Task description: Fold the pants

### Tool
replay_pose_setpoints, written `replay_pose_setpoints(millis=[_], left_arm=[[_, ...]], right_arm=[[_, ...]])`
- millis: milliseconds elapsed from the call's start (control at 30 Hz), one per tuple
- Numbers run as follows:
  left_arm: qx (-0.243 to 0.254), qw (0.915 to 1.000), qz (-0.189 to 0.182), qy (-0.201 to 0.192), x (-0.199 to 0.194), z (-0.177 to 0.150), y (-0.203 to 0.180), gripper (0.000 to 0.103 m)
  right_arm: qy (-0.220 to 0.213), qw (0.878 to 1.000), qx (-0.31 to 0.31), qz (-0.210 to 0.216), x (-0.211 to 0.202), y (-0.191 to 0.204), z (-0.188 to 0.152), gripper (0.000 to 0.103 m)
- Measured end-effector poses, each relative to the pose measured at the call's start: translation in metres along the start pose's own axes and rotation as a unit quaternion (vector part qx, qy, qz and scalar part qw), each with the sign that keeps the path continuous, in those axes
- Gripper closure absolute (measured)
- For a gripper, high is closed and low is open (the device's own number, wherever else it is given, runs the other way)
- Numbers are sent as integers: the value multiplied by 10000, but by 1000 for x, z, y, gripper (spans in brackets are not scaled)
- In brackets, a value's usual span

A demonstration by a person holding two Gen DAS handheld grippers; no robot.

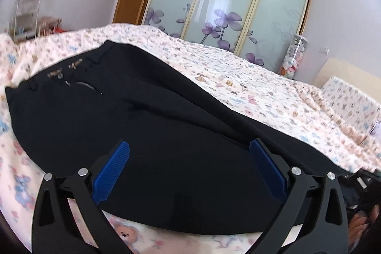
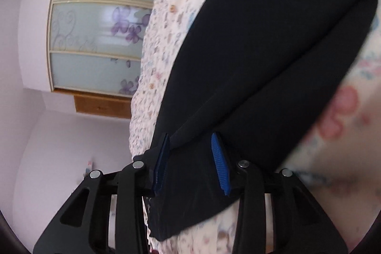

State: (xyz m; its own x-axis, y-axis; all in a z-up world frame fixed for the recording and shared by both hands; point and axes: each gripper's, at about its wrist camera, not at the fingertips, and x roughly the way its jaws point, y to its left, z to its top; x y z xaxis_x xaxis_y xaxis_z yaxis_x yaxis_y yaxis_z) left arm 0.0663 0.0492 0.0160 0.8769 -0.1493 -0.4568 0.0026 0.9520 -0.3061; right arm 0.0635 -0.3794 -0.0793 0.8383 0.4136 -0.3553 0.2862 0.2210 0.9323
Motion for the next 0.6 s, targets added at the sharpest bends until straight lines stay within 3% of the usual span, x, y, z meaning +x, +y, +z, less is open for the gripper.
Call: replay_pose_setpoints(millis=[100, 167, 467, 600], left_arm=[[-56, 10000, 63, -42, 1, 0, 2, 2], [-65, 9999, 94, -123, -1, 0, 2, 2], [77, 9979, 198, -604, -10, -3, -5, 2], [241, 9988, 23, -433, -6, -5, -10, 2]], right_arm=[[-122, 9998, 143, -71, 0, -6, 0, 66], [-237, 9995, 157, -117, -6, -6, -4, 74], [-410, 9988, 152, 228, -12, -19, -3, 74], [-462, 9984, 29, 327, -5, -11, 1, 77]])
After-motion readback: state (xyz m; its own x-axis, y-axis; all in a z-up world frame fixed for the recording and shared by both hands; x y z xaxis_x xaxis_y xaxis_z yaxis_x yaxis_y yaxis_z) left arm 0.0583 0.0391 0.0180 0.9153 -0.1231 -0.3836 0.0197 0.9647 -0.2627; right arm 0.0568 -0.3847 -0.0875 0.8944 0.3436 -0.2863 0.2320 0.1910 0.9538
